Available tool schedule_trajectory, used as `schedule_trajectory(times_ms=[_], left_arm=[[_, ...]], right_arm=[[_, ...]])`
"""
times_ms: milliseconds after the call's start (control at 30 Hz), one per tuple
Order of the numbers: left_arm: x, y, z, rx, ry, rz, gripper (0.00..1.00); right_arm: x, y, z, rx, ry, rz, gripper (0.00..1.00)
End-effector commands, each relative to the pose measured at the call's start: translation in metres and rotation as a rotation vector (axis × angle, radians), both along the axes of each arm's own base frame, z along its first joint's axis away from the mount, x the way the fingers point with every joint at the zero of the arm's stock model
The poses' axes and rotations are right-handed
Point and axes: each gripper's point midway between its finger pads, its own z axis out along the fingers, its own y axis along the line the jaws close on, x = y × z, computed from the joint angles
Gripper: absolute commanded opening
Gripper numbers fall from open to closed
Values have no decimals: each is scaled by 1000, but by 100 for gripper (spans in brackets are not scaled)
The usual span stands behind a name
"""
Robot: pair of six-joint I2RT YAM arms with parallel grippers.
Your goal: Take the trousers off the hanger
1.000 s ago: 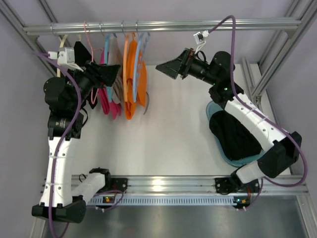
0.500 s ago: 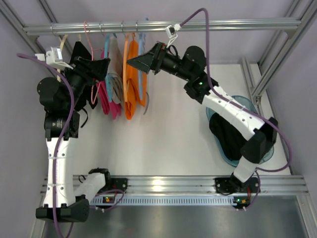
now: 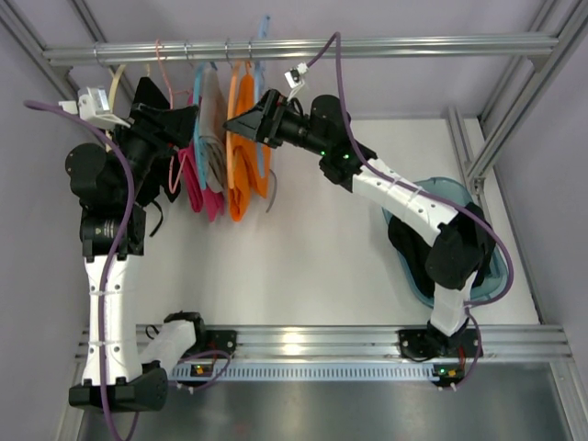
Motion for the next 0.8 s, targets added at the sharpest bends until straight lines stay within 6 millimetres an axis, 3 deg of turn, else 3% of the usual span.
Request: schedule_trajectory(times_ms=[0,100,533,767], left_arm=[[-11,3,29,-10,-94,12,83],[-11,3,29,-12,-94,13,84],[-14,3,29,-17,-96,11,84],[-15,3,24,-22,-85,7,84]], right_arm=[[-13,3,37,92,-59,23,88],[-13,5,37,108,-65,37,79],[-1,24,23,128,-63,56,70],[-3,24,29,154,-99,68,57]])
